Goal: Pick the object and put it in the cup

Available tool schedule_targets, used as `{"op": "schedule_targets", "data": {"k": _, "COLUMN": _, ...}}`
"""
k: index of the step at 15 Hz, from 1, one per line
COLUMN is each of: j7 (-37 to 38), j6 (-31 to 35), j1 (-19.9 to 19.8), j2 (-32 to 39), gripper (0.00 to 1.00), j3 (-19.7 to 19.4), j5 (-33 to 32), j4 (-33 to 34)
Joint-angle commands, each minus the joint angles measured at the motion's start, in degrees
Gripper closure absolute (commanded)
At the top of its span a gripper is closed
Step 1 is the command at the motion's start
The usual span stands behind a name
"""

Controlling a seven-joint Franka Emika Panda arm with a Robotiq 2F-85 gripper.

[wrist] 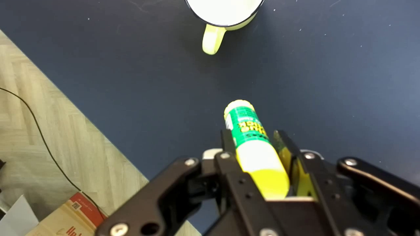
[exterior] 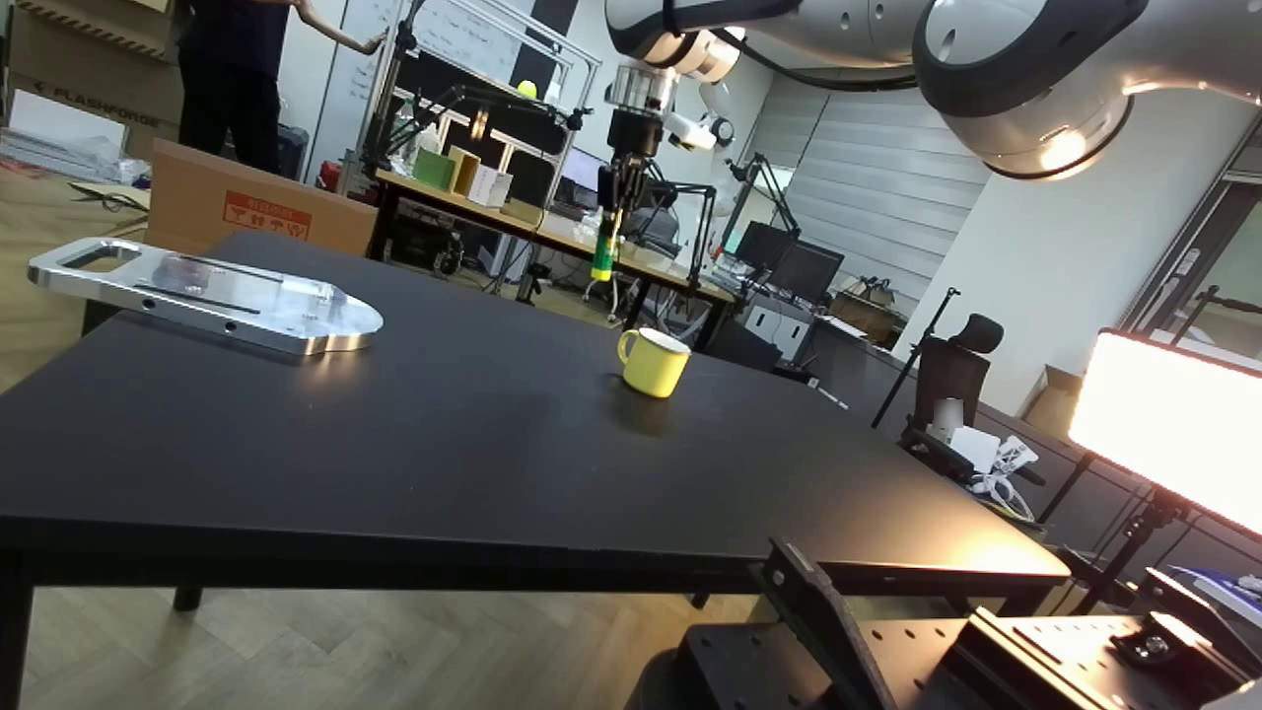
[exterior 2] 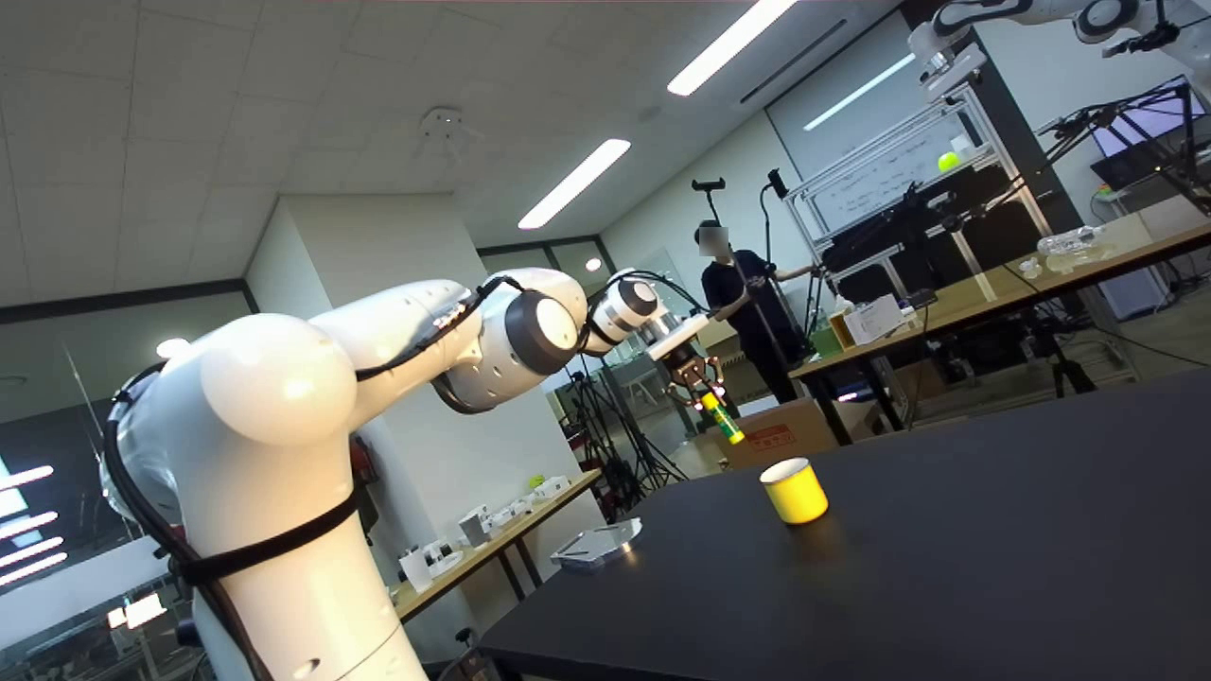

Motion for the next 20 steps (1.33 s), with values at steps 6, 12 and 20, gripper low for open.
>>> {"op": "schedule_targets", "data": {"k": 6, "j7": 1.0, "j6": 1.36, "j1": -2.79, "j2": 0.41, "gripper": 0.91, "j3": 0.11, "j5": 0.38, "j4": 0.71}}
{"op": "schedule_targets", "data": {"k": 12, "j7": 0.09, "j6": -1.15, "j1": -4.58, "j2": 1.71, "gripper": 0.91, "j3": 0.42, "j5": 0.63, "j4": 1.8}}
{"op": "schedule_targets", "data": {"k": 20, "j7": 0.22, "j6": -1.87, "j1": -4.12, "j2": 0.83, "gripper": 0.91, "j3": 0.03, "j5": 0.15, "j4": -0.94}}
